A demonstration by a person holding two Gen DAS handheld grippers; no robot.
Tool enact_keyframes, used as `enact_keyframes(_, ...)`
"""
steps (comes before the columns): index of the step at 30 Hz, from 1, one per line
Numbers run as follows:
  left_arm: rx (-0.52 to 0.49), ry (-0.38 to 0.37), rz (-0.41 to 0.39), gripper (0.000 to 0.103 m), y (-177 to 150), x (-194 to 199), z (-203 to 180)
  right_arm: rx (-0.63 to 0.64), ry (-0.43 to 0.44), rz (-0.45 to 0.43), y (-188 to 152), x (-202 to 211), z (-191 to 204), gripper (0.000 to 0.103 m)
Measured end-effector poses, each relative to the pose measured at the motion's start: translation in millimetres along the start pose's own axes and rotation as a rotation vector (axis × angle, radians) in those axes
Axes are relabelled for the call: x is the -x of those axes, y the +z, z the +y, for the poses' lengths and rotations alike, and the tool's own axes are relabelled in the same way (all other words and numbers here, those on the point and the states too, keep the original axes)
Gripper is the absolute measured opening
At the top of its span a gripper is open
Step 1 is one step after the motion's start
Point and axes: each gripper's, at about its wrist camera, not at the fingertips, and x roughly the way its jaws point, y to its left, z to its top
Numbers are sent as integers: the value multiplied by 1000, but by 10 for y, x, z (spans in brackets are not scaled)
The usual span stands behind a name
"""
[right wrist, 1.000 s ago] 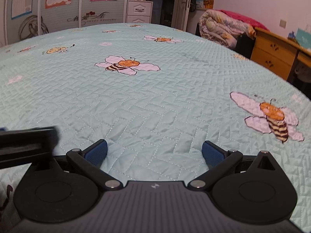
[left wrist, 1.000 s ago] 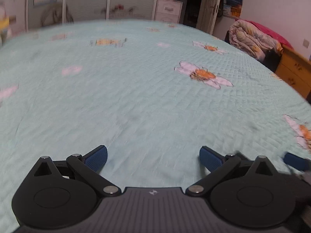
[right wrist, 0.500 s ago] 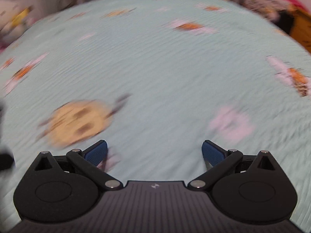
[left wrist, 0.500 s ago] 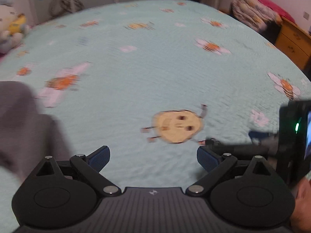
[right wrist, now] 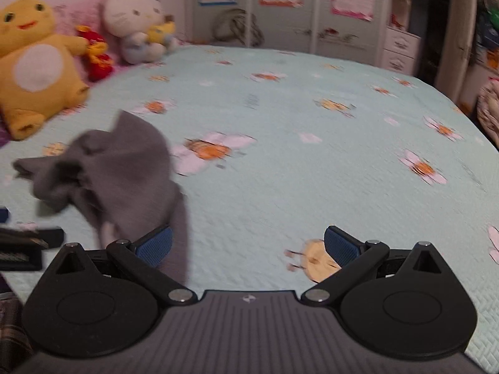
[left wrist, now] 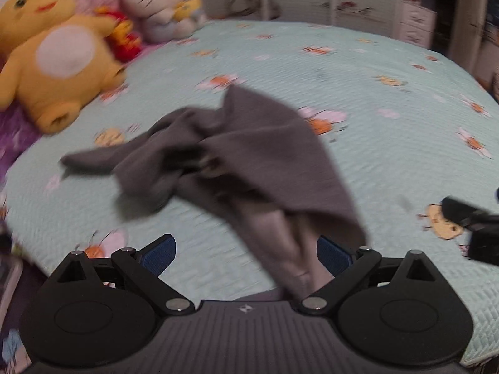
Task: Fold clothes
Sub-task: 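Move both grippers over the bed toward the dark grey garment, then position the right gripper over the grey garment's hanging fold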
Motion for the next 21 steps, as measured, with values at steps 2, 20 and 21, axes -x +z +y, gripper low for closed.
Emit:
enact_keyframes(2,8,32,19,100,-34,-29,97,19,16,14,50,9,123,102)
enact_keyframes(20,40,99,41,100,69,-219,496,127,109,32,250,30,940,102)
enact_keyframes(21,43,97,43,100,76,-224,501,140,103,36,241,22,979,102)
